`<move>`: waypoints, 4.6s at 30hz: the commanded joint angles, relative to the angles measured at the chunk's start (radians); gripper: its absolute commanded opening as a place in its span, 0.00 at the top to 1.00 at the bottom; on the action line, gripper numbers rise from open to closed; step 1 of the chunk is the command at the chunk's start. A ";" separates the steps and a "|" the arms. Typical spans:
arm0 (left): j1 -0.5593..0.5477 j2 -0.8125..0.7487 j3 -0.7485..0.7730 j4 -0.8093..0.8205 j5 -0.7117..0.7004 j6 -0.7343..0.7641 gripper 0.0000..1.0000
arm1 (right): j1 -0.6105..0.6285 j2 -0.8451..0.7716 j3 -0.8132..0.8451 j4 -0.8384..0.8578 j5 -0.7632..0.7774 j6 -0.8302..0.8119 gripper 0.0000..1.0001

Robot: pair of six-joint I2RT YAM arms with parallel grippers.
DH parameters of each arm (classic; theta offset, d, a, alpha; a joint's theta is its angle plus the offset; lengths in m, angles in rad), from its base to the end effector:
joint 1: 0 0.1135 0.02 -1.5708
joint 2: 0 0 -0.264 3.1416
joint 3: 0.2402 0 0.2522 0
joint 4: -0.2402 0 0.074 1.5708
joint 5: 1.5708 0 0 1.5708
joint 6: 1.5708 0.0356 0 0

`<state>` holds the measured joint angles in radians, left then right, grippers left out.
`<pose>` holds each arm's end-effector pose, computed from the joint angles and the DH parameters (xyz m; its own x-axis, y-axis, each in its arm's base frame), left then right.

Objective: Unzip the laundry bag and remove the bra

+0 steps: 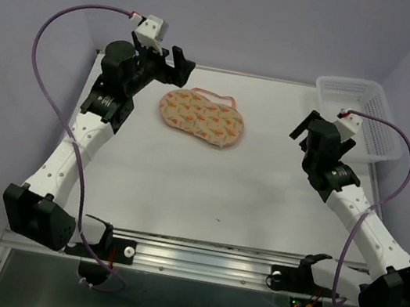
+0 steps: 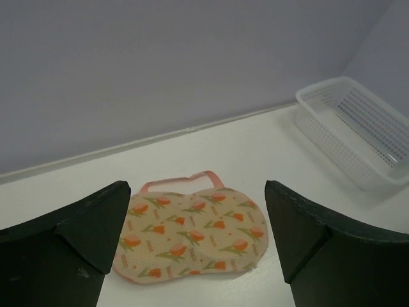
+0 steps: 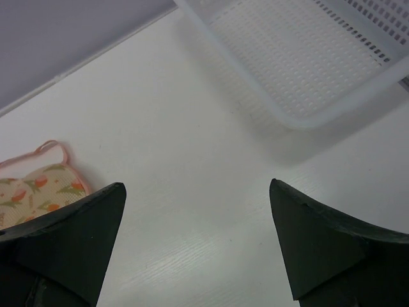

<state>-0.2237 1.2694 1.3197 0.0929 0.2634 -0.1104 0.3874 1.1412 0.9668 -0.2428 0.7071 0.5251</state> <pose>0.2812 -0.0735 0.4533 0.0870 -0.1289 -0.9878 0.4780 0.8754 -0.0721 0.2440 0.0746 0.3291 -0.1929 0.3329 -0.9230 0.4154 0.8799 0.2305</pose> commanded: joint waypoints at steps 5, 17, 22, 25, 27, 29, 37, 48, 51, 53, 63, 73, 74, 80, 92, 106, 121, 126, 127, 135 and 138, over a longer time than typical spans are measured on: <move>-0.085 0.103 0.145 0.042 0.201 0.234 0.01 | 0.002 0.026 0.038 -0.029 -0.003 0.000 0.00; -0.262 0.163 -0.155 -0.228 0.113 1.149 0.02 | 0.002 0.098 0.067 -0.036 -0.173 -0.149 0.00; -0.313 0.251 -0.186 -0.216 0.062 1.216 0.05 | 0.002 0.147 0.102 -0.042 -0.224 -0.154 0.00; -0.315 0.306 -0.183 -0.203 0.069 1.242 0.05 | 0.002 0.195 0.139 -0.062 -0.232 -0.162 0.00; -0.319 0.353 -0.174 -0.202 0.066 1.273 0.05 | 0.002 0.231 0.161 -0.079 -0.233 -0.168 0.00; -0.324 0.418 -0.146 -0.202 0.043 1.285 0.05 | 0.002 0.252 0.187 -0.101 -0.238 -0.187 0.00; -0.324 0.550 -0.074 -0.153 0.045 1.301 0.05 | 0.002 0.276 0.213 -0.116 -0.264 -0.220 0.00; -0.322 0.654 -0.043 -0.039 -0.001 1.298 0.07 | 0.002 0.314 0.211 -0.115 -0.386 -0.264 0.00; -0.322 0.668 -0.047 -0.019 0.014 1.305 0.09 | 0.002 0.328 0.211 -0.115 -0.394 -0.269 0.00; -0.322 0.674 -0.039 -0.034 0.036 1.313 0.12 | 0.002 0.334 0.214 -0.116 -0.394 -0.270 0.00; -0.313 0.691 -0.051 -0.027 0.065 1.321 0.61 | 0.002 0.325 0.217 -0.116 -0.403 -0.251 0.00; -0.304 0.696 0.027 -0.091 0.106 1.244 1.00 | 0.002 0.213 0.159 -0.116 -0.452 -0.254 0.00; -0.302 0.684 0.074 -0.169 0.144 1.235 1.00 | 0.002 0.204 0.141 -0.106 -0.490 -0.290 0.00; -0.302 0.637 0.246 -0.356 0.338 1.131 1.00 | 0.022 0.117 0.023 0.059 -0.658 -0.404 0.00; -0.309 0.686 0.411 -0.503 0.386 0.933 1.00 | 0.105 0.170 -0.039 0.232 -0.609 -0.427 0.00; -0.341 0.716 0.424 -0.493 0.349 0.841 1.00 | 0.260 0.334 0.012 0.388 -0.348 -0.310 0.01; -0.342 0.716 0.426 -0.501 0.384 0.851 1.00 | 0.260 0.410 0.020 0.511 -0.302 -0.343 0.39; -0.342 0.711 0.432 -0.509 0.389 0.856 1.00 | 0.260 0.414 0.015 0.516 -0.291 -0.352 0.44; -0.342 0.711 0.432 -0.509 0.390 0.856 1.00 | 0.260 0.416 0.013 0.517 -0.291 -0.353 0.47; -0.342 0.706 0.435 -0.518 0.390 0.865 1.00 | 0.260 0.416 0.012 0.520 -0.302 -0.355 0.62; -0.342 0.702 0.431 -0.519 0.387 0.871 1.00 | 0.260 0.407 0.006 0.519 -0.304 -0.356 0.68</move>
<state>-0.5632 2.0041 1.6958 -0.4110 0.6239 0.7452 0.6430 1.5532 0.9527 0.2031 0.3771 0.1791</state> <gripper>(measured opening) 0.052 0.348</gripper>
